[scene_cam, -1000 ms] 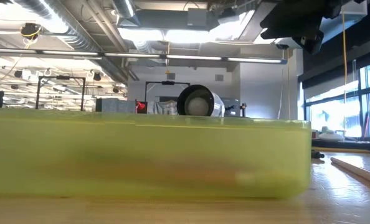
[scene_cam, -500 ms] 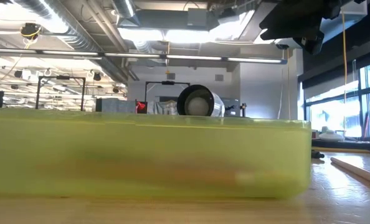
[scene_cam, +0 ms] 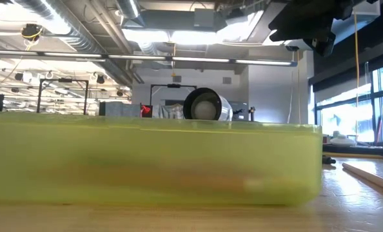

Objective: Pick & place school supplies into a supply box
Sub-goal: Put the black pen into the yellow supply box

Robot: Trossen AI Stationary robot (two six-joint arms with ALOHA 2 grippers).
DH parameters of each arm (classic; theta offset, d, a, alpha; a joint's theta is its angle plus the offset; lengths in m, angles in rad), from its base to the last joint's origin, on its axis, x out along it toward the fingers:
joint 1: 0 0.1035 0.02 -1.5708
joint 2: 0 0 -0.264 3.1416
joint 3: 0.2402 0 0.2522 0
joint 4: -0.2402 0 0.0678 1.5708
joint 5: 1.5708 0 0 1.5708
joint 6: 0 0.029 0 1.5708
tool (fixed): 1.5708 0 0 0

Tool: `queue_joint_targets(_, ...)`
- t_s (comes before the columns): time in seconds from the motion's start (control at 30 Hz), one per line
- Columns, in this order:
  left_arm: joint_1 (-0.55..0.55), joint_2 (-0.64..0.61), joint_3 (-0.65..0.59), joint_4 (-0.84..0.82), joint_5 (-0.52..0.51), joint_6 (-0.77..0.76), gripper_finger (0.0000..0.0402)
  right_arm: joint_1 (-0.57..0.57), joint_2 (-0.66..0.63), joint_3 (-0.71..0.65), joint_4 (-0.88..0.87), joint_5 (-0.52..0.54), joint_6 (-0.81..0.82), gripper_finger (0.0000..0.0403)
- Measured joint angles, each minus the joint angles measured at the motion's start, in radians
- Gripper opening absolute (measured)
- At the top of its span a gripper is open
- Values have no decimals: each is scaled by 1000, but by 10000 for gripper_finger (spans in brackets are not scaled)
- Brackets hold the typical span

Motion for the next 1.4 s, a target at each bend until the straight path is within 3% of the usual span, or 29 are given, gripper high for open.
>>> queue_joint_targets(0.23,-4,2,-3,8,-33,-68,279,0,0,0,-3,-17,0,94)
queue_joint_targets(0.63,-3,4,-4,5,-13,-12,271,0,0,0,-4,-18,-3,94)
queue_joint_targets(1.13,-5,6,-4,13,-62,-7,143,0,0,0,-10,-18,-8,94)
queue_joint_targets(1.4,-5,7,-4,8,-83,-10,100,0,0,0,-13,-17,-8,94)
